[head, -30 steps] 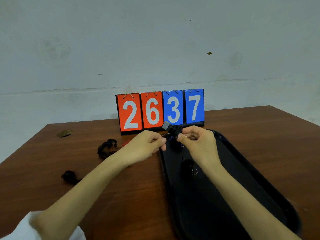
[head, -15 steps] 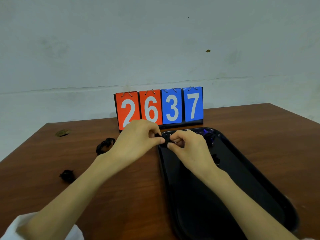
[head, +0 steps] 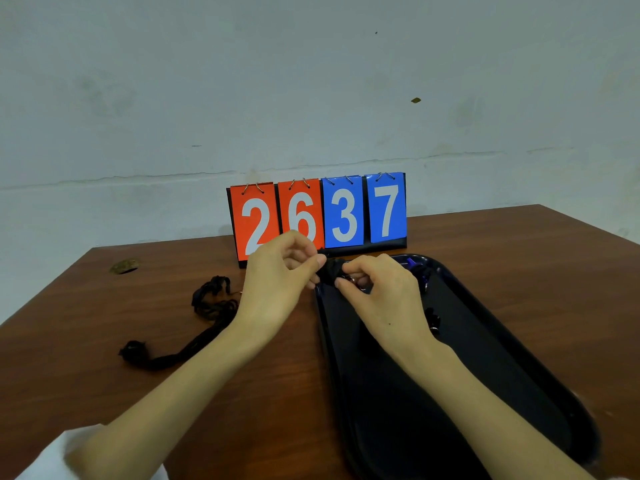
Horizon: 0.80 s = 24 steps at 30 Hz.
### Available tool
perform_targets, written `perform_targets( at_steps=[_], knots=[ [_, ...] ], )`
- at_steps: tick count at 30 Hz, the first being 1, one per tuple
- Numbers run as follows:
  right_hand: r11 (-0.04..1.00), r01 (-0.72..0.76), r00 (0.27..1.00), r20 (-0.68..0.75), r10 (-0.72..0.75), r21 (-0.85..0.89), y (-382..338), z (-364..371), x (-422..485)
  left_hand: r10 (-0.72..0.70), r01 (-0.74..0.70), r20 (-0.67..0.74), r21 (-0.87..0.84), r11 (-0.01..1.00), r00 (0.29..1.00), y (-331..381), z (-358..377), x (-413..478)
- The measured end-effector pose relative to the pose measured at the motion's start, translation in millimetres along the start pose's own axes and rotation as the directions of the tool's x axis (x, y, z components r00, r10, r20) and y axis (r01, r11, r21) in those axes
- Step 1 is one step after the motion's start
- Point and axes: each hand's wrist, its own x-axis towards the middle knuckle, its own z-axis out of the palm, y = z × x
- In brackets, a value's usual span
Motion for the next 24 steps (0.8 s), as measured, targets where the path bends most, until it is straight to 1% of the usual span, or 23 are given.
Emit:
perform_targets(
  at_steps=[3, 7, 13, 17, 19, 24],
  knots=[
    [1.0, -0.002, 1.0, -0.017, 0.002, -0.006, -1.6, 1.3, -2.0, 0.012, -0.012, -0.003, 0.057, 0.998, 1.0, -2.4, 0.4, 0.3],
    [1.0, -0.022, 0.999, -0.037, 0.022, -0.008, -0.3, 1.5, -2.6, -0.015, 0.014, 0.012, 0.037, 0.999, 1.0, -2.2, 0.6, -1.0],
    [0.999, -0.032, 0.998, -0.052, 0.031, -0.009, 0.5, 0.2, -1.7, -0.005, 0.003, 0.027, 0.092, 0.996, 1.0, -4.7, 4.4, -2.9],
    [1.0, -0.004, 0.999, -0.052, 0.003, -0.028, 0.1, 1.9, -2.3, -0.018, 0.018, -0.004, 0.069, 0.997, 1.0, -7.3, 3.1, 0.0],
    [0.999, -0.006, 0.999, -0.052, 0.004, -0.037, -0.1, 2.9, -2.6, -0.003, 0.004, -0.009, 0.078, 0.997, 1.0, -7.0, 2.4, 0.4],
    [0.999, 0.007, 0.998, -0.069, -0.01, -0.04, 1.1, 3.7, -3.1, 0.069, -0.073, 0.039, 0.119, 0.99, 0.997, -1.4, 5.6, -5.5]
  ],
)
